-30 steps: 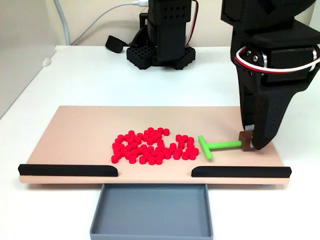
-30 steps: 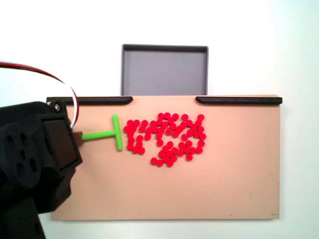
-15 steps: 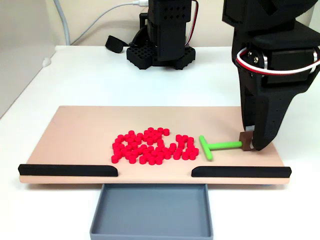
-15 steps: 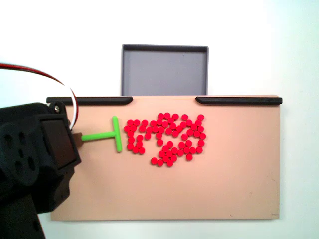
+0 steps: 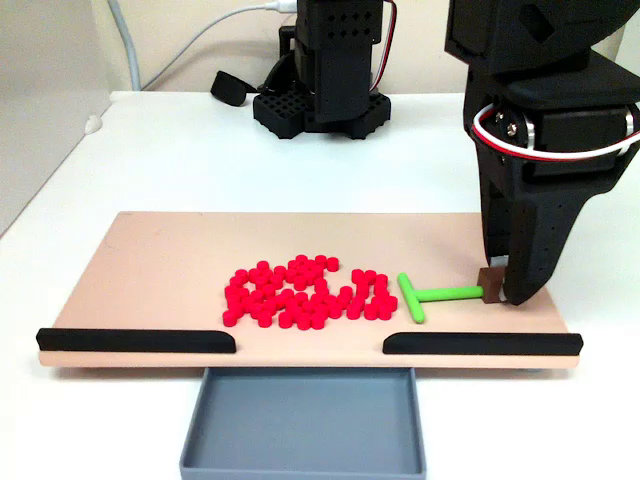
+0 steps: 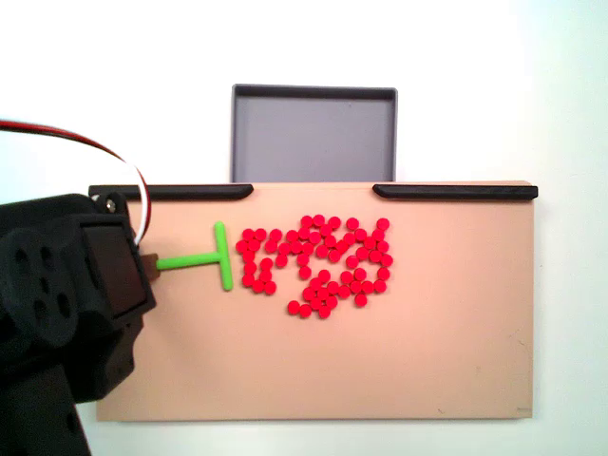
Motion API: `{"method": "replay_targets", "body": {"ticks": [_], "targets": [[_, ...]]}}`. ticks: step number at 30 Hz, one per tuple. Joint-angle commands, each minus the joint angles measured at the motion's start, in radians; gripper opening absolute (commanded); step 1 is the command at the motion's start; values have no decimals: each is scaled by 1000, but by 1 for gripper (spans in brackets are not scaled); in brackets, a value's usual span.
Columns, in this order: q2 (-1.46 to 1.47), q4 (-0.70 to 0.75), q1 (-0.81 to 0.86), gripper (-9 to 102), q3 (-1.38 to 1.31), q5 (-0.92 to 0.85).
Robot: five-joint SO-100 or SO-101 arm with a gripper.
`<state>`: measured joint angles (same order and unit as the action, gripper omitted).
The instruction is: Push granules from left to the grey container
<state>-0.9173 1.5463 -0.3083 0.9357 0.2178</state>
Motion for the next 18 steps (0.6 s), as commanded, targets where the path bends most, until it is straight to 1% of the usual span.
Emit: {"method": "replay_targets", "body": {"ticks": [1, 18], "targets": [[-2, 2, 18, 0, -18, -14], [-9, 2, 54, 0, -3, -29]]}}
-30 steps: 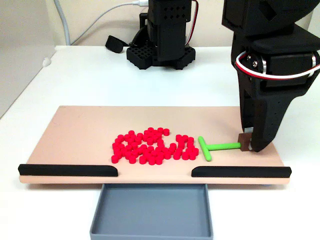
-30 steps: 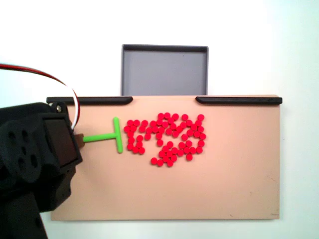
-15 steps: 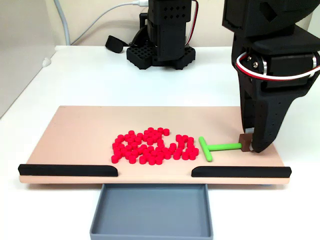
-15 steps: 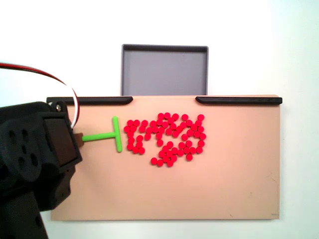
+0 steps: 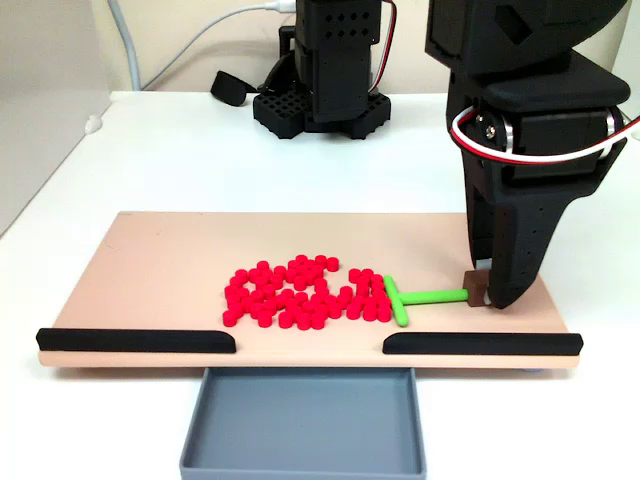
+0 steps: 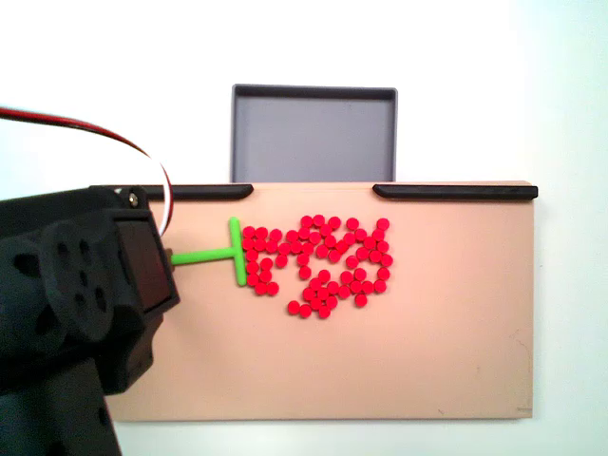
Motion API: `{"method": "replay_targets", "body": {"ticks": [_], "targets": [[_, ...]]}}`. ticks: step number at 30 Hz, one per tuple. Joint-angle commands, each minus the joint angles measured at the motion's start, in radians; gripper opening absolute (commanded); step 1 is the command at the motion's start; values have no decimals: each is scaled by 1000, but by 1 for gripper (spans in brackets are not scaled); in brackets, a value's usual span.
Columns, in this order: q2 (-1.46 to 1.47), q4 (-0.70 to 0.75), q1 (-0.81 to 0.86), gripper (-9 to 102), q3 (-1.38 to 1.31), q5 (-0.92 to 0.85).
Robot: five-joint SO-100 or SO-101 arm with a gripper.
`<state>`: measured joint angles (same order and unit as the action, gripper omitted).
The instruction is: Push granules from left to the grey container
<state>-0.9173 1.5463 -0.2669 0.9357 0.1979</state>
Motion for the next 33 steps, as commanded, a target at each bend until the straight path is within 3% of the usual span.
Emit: {"method": "replay_targets", "body": {"ticks": [1, 33], "targets": [[-9, 2, 12, 0, -3, -9], [-38, 2, 48, 0, 54, -57]]}}
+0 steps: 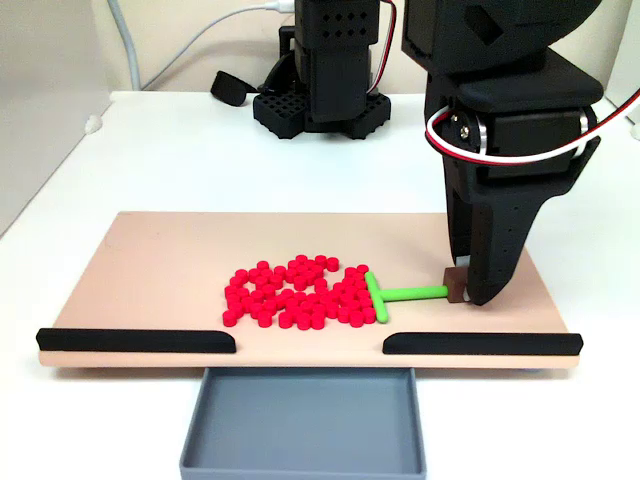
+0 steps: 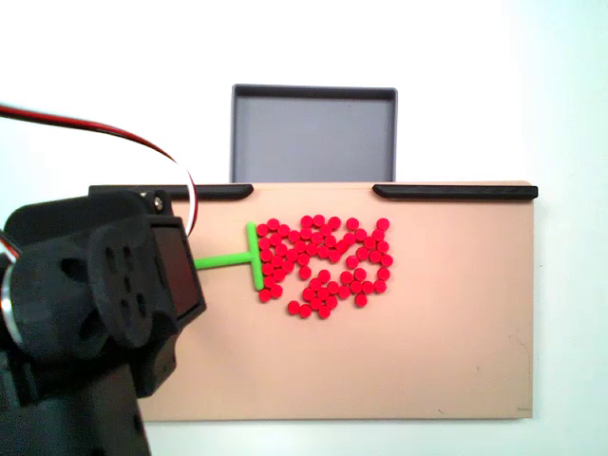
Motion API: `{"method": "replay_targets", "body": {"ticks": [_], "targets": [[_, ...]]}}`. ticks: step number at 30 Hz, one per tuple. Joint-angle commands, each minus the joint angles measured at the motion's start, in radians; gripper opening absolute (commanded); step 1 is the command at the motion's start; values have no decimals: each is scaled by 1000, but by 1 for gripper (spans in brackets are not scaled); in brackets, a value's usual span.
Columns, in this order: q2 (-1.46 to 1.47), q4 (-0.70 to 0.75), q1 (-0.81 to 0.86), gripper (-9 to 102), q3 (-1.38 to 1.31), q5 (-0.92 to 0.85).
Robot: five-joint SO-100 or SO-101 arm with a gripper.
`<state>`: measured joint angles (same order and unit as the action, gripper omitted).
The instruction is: Push granules from left to the grey container
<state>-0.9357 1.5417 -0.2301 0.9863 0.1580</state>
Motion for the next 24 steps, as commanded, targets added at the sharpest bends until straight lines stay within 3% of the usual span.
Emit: {"method": "replay_targets", "body": {"ticks": [1, 24], "targets": [[-20, 6, 12, 0, 3, -21], [-28, 6, 40, 0, 3, -104]]}}
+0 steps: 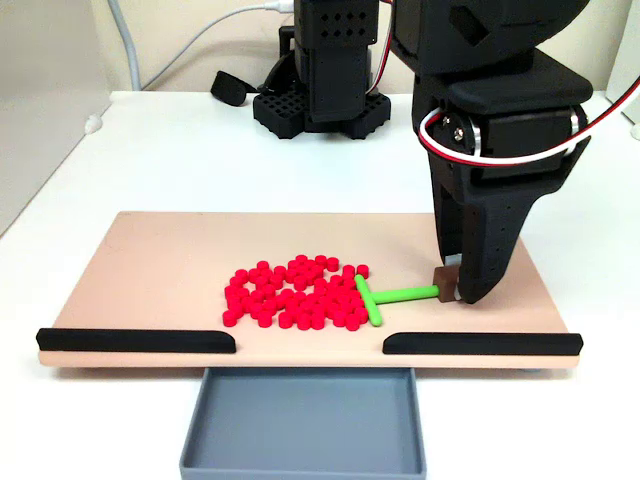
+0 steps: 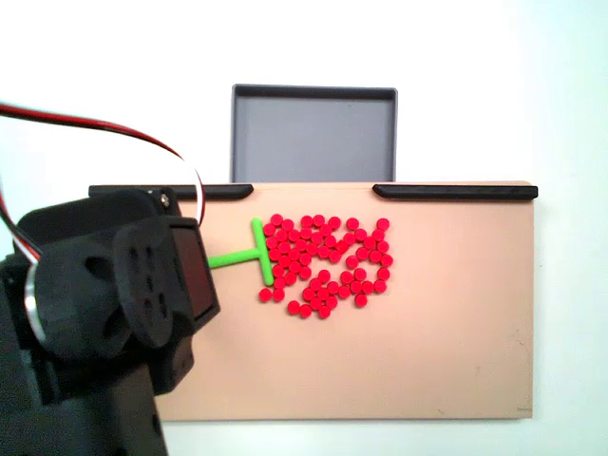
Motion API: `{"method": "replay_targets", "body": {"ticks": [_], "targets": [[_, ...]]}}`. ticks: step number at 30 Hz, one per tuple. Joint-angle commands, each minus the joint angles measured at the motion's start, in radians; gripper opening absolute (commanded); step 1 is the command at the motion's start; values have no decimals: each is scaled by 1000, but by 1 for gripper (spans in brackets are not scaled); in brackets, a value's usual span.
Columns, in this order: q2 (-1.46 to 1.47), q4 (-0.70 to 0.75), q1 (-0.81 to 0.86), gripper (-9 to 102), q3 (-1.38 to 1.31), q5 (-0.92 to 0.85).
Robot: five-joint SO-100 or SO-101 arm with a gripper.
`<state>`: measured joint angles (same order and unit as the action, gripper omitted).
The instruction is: Push granules from left to the grey container
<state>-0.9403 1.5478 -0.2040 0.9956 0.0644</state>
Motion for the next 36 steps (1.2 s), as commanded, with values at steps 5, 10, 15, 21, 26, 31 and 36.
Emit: {"method": "replay_targets", "body": {"ticks": [5, 10, 15, 21, 26, 31, 36], "targets": [[-25, 0, 20, 0, -6, -31], [-25, 0, 25, 0, -6, -48], [-26, 0, 31, 0, -6, -61], [-28, 0, 37, 0, -6, -75], [-28, 0, 41, 0, -6, -95], [-31, 0, 46, 0, -6, -106], [-31, 0, 48, 0, -6, -120]]}}
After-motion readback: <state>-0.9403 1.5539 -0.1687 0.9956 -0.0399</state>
